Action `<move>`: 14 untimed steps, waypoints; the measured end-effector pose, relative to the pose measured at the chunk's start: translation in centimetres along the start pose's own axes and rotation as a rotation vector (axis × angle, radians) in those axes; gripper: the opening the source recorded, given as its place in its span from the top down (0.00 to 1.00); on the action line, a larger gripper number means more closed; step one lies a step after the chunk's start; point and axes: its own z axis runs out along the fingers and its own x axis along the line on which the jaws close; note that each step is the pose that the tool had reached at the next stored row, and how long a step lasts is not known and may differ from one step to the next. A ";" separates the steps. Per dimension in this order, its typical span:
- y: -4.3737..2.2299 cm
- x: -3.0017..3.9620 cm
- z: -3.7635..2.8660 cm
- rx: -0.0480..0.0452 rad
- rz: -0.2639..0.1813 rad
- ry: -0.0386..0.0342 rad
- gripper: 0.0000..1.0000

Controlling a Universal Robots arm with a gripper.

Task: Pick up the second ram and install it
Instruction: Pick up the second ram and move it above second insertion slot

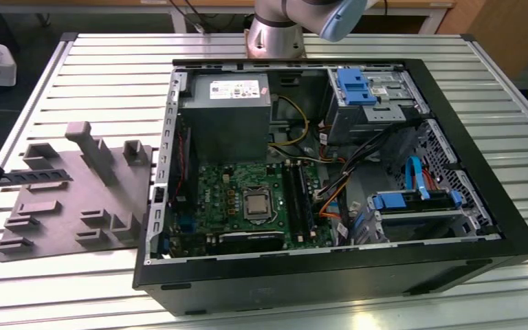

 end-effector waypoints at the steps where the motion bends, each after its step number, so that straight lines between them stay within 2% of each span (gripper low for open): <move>1: 0.00 0.00 -0.04 0.0000 0.000 -0.0003 0.88; 14: 0.02 -0.02 -0.69 0.0003 0.000 -0.0028 0.88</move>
